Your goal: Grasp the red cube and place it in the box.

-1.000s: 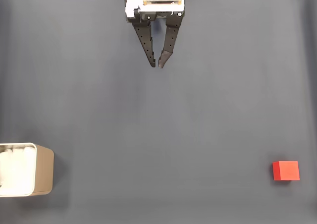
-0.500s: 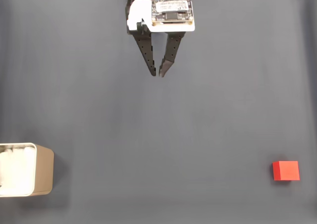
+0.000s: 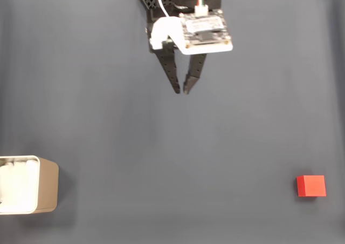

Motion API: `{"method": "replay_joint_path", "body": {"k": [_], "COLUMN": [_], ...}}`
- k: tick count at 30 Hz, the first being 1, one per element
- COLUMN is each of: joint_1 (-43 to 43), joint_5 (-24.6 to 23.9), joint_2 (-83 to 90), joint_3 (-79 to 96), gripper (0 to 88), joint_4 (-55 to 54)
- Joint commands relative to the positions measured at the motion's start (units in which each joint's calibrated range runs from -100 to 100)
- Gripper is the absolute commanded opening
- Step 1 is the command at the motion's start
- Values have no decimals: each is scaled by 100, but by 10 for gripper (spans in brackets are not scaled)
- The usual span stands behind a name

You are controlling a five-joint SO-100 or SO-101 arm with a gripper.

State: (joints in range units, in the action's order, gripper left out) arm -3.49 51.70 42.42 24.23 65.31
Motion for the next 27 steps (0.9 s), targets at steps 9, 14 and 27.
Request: {"method": "replay_joint_path", "body": {"k": [9, 14, 27], "joint_1": [-773, -1072, -1619], "joint_5": [98, 68, 151], "joint_2": [-429, -750, -1582], "joint_3": [-443, -735, -1310], "gripper": [4, 6, 7], "joint_4": [-441, -490, -753]}}
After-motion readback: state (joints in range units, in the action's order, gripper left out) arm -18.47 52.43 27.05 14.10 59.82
